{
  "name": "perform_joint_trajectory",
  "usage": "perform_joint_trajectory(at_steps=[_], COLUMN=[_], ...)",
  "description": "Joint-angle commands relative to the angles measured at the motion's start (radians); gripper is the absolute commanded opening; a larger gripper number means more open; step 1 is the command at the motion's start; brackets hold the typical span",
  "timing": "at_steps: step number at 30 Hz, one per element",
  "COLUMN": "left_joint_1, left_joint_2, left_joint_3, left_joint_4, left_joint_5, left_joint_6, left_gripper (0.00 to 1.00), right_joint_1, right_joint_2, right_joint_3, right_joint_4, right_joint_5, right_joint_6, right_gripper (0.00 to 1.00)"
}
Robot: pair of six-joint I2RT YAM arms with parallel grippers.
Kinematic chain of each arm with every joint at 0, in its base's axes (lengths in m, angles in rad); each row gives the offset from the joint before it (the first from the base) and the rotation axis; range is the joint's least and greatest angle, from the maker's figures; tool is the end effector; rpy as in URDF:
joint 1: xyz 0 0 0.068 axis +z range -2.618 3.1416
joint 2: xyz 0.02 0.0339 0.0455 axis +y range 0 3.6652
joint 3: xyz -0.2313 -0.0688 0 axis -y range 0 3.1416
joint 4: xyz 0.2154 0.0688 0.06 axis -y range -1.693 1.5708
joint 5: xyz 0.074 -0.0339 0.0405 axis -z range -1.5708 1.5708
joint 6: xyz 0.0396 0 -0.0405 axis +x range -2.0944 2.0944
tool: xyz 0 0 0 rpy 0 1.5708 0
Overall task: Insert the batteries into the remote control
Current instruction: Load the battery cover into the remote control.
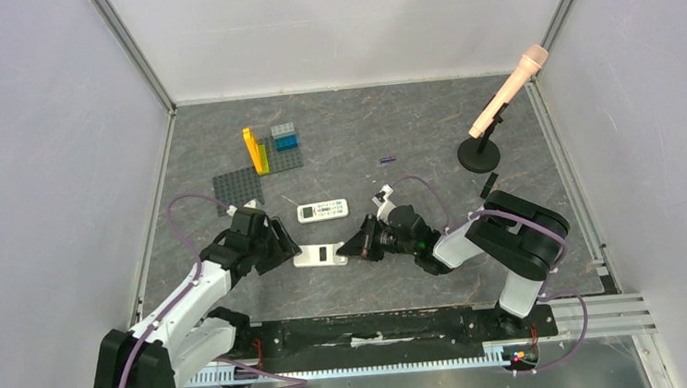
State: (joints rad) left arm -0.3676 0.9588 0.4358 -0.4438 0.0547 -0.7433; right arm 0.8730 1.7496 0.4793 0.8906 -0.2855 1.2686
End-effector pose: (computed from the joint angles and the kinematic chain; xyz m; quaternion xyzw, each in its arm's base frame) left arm 0.1562 -0.0625 0.1538 -0.1702 0.9391 -0.1790 0.2388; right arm 0.1754 0.2265 0.1116 0.0828 0.8191 0.5437 0.1628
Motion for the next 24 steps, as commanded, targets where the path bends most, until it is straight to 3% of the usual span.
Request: perform_joint_trajectory(at_steps=[1, 24], left_joint_1=[0.006, 0.007], left_joint_2=[0.011, 0.062], left_joint_3=[-0.007, -0.011], left_joint_4=[0.045, 0.051], left_joint_5=[0.017, 0.044], left_joint_6=[-0.021, -0.011], left_gripper=[0.69, 0.68], right_joint_1=[-0.005, -0.032], right_joint_2=[0.012, 0.094], right_joint_3=[0.024, 0.014], right_joint_4=[0.071, 0.093], right_joint_5=[-0.012, -0.042], right_joint_6=[0.006, 0.019], right_gripper=[0.00, 0.00])
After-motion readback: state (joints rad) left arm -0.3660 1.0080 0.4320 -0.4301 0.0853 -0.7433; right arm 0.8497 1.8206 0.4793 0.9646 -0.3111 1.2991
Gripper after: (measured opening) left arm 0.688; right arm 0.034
